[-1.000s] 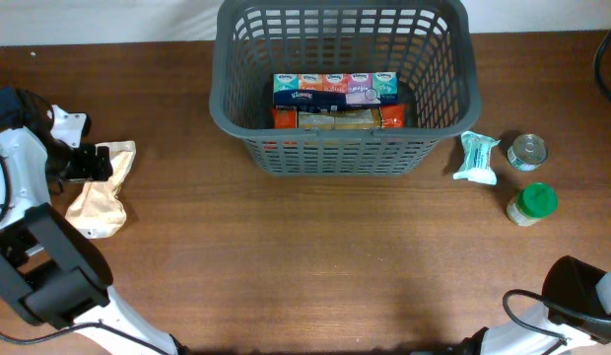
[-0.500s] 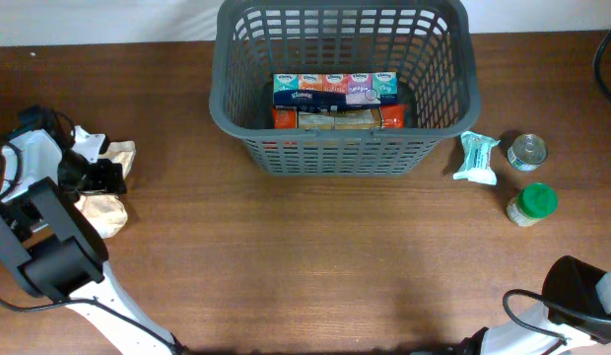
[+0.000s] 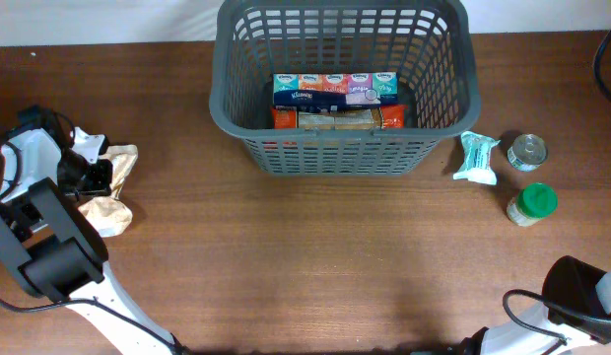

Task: Pack container
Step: 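Move left gripper to the tan snack bag and grasp it, then lift snack bag over the basket and drop it inside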

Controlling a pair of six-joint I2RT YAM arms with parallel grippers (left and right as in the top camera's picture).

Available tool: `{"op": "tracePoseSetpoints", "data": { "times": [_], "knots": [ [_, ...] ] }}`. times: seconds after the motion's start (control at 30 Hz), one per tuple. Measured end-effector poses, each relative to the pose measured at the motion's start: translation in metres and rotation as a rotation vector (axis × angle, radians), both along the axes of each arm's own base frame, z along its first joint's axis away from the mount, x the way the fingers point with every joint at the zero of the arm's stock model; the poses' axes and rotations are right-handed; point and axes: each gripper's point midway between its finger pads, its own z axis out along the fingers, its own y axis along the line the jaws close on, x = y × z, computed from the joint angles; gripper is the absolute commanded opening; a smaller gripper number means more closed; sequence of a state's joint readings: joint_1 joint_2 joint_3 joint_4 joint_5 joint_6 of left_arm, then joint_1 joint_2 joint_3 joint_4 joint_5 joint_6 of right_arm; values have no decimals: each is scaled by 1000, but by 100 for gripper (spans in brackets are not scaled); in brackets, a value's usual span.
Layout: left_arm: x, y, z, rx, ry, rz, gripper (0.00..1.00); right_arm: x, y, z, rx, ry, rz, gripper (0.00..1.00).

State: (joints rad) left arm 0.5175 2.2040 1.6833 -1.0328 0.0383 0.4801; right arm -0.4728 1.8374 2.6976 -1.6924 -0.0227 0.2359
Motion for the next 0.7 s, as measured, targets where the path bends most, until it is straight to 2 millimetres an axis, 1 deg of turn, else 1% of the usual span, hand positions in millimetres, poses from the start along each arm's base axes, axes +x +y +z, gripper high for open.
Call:
{"op": "tracePoseSetpoints", "data": {
  "times": [0.17,0.23,0.27,0.33,0.4,0.43,0.47,0.53,0.57,0.63,0.67,0.7],
  "knots": [
    [-3,-5,3,-36,28,10,2,0,0,0,0,0,0,99],
    [-3,-8,8,-70,53,11,2,0,0,0,0,0,0,99],
    [-1,-9,13,-86,60,14,2,0,0,0,0,0,0,99],
    [9,-9,31,-109,47,15,2,0,0,0,0,0,0,99],
    [27,-5,61,-109,-18,23,2,0,0,0,0,0,1,99],
    [40,-2,82,-102,-76,27,2,0,0,0,0,0,1,99],
    [54,-1,109,-98,-151,29,2,0,0,0,0,0,0,99],
    [74,-1,154,-98,-287,21,2,0,0,0,0,0,0,99],
    [83,-4,181,-103,-368,8,2,0,0,0,0,0,0,99],
    [95,-15,227,-114,-499,-23,1,0,0,0,0,0,1,99],
    [100,-21,247,-120,-562,-45,2,0,0,0,0,0,0,99],
    [105,-31,272,-123,-638,-79,2,0,0,0,0,0,0,99]
  ]
}}
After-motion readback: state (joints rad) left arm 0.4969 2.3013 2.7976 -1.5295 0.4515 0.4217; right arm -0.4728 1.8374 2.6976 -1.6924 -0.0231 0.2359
